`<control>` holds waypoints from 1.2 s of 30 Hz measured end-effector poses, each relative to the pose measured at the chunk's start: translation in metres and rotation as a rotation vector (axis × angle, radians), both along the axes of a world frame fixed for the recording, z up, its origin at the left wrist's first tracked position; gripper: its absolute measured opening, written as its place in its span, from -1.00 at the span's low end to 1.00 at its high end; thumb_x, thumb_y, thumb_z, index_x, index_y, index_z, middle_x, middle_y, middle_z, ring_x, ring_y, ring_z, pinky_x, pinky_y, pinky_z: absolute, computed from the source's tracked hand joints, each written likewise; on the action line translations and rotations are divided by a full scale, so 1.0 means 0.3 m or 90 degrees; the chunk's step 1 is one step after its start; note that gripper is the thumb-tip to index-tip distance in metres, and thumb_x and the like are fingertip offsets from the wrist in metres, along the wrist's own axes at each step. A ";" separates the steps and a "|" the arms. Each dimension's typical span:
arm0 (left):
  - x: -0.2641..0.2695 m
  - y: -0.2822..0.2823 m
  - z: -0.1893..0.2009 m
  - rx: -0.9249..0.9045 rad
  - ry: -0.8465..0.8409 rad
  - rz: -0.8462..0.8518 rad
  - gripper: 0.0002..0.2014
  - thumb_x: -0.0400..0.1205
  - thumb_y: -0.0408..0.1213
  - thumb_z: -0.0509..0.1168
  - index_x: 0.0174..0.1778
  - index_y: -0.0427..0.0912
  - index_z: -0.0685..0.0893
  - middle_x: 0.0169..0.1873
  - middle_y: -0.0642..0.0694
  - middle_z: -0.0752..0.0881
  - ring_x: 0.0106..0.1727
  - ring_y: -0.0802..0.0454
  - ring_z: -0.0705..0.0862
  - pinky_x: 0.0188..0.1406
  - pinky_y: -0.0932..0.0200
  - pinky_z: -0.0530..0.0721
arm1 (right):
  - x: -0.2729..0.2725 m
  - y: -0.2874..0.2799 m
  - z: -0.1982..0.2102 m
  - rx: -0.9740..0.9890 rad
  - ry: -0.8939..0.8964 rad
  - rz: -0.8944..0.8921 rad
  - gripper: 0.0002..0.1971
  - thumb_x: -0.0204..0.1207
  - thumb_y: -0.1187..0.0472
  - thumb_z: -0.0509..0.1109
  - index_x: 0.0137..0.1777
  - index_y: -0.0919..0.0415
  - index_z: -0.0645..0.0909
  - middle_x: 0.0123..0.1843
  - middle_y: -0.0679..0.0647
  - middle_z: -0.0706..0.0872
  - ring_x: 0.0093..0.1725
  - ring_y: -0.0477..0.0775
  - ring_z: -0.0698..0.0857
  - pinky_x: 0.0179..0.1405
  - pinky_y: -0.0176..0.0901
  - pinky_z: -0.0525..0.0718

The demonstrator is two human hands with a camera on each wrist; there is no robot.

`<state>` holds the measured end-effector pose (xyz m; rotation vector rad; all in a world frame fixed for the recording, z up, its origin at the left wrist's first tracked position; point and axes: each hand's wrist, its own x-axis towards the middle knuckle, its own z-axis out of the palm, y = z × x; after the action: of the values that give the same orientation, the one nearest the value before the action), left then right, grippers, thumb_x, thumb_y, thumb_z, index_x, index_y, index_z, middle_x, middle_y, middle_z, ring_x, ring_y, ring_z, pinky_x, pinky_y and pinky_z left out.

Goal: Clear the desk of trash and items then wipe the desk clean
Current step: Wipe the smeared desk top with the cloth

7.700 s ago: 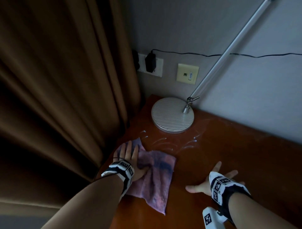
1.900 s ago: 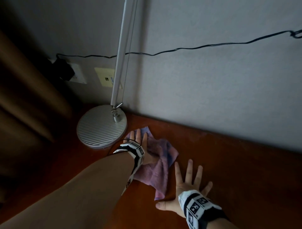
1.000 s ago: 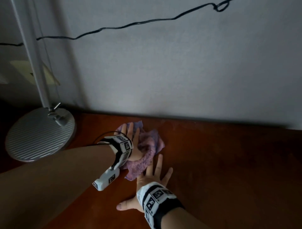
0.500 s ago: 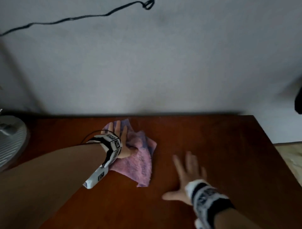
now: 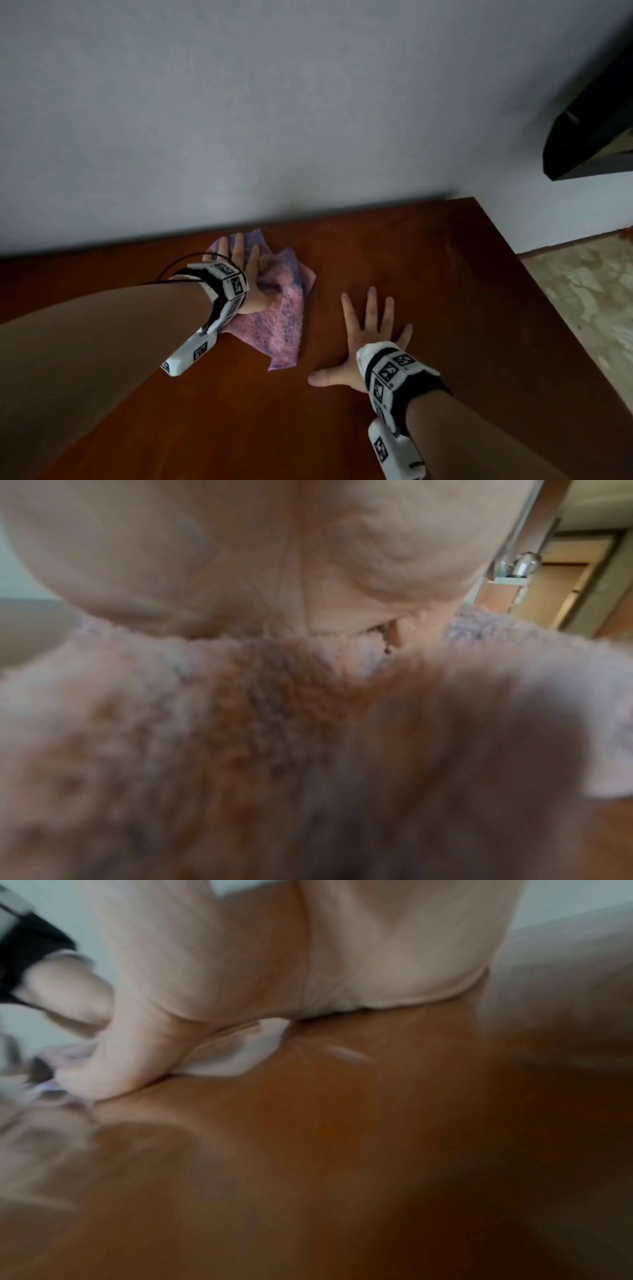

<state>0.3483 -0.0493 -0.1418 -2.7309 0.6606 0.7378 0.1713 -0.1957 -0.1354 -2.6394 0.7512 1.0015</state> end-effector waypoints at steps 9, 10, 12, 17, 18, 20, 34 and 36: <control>-0.064 -0.287 -0.064 -0.076 -0.027 -0.039 -0.05 0.54 0.40 0.03 0.68 -0.04 -0.23 0.64 -0.23 -0.35 0.64 -0.34 -0.33 0.55 -0.38 -0.20 | 0.005 0.007 -0.016 -0.002 0.008 0.013 0.43 -0.08 -0.61 0.45 0.64 -0.18 -0.39 0.50 0.15 -0.76 0.51 0.39 -0.64 0.40 0.64 -0.36; -0.064 -0.292 -0.062 -0.075 -0.024 -0.051 -0.02 0.52 0.41 0.05 0.68 -0.05 -0.24 0.64 -0.25 -0.35 0.63 -0.34 -0.33 0.56 -0.38 -0.18 | 0.009 0.004 -0.018 -0.002 0.005 0.013 0.43 -0.09 -0.61 0.45 0.65 -0.18 -0.36 0.50 0.15 -0.76 0.50 0.39 -0.65 0.39 0.65 -0.38; -0.050 -0.311 -0.051 -0.078 -0.016 -0.068 0.01 0.51 0.43 0.05 0.67 -0.08 -0.27 0.63 -0.27 -0.34 0.64 -0.35 -0.31 0.58 -0.36 -0.16 | 0.013 0.000 -0.025 0.006 0.010 0.016 0.41 -0.07 -0.59 0.46 0.65 -0.18 -0.33 0.49 0.15 -0.77 0.49 0.39 -0.67 0.37 0.65 -0.40; -0.010 -0.511 -0.056 -0.067 -0.013 -0.096 -0.10 0.55 0.40 -0.05 0.68 0.01 -0.23 0.65 -0.18 -0.33 0.65 -0.32 -0.30 0.56 -0.31 -0.21 | 0.012 -0.015 -0.047 0.036 0.015 0.004 0.43 -0.06 -0.55 0.50 0.58 -0.28 -0.48 0.54 0.11 -0.70 0.48 0.39 -0.67 0.32 0.65 -0.46; -0.007 -0.546 -0.056 -0.074 -0.012 -0.101 -0.10 0.54 0.41 -0.05 0.68 0.00 -0.21 0.66 -0.18 -0.30 0.65 -0.33 -0.28 0.56 -0.32 -0.21 | 0.012 -0.013 -0.050 0.037 0.016 0.001 0.44 -0.05 -0.54 0.51 0.56 -0.28 -0.52 0.57 0.10 -0.66 0.49 0.38 -0.66 0.32 0.64 -0.48; -0.009 -0.575 -0.046 -0.095 -0.016 -0.103 -0.09 0.54 0.41 -0.03 0.69 -0.01 -0.17 0.67 -0.18 -0.25 0.65 -0.32 -0.25 0.58 -0.34 -0.17 | 0.003 -0.008 -0.047 0.034 0.011 -0.002 0.44 -0.03 -0.53 0.51 0.55 -0.28 -0.56 0.62 0.09 -0.57 0.51 0.36 -0.65 0.34 0.63 -0.48; 0.129 0.053 -0.009 -0.088 -0.042 0.103 0.00 0.44 0.53 -0.03 0.68 0.05 -0.18 0.68 -0.12 -0.23 0.67 -0.21 -0.19 0.60 -0.20 -0.11 | 0.023 0.021 0.010 -0.021 0.056 -0.007 0.49 -0.11 -0.63 0.42 0.53 -0.25 -0.63 0.53 0.11 -0.73 0.58 0.35 -0.53 0.52 0.57 -0.15; 0.081 0.129 -0.004 -0.092 -0.044 0.125 -0.01 0.45 0.52 -0.06 0.68 0.03 -0.19 0.67 -0.15 -0.22 0.67 -0.24 -0.18 0.60 -0.20 -0.09 | 0.018 0.022 0.018 -0.020 0.055 -0.005 0.49 -0.12 -0.64 0.41 0.50 -0.25 -0.66 0.52 0.11 -0.73 0.59 0.35 -0.53 0.53 0.57 -0.14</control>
<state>0.3725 -0.0105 -0.1431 -2.9707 0.4510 0.6576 0.1768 -0.1889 -0.1300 -2.6324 0.8009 1.1172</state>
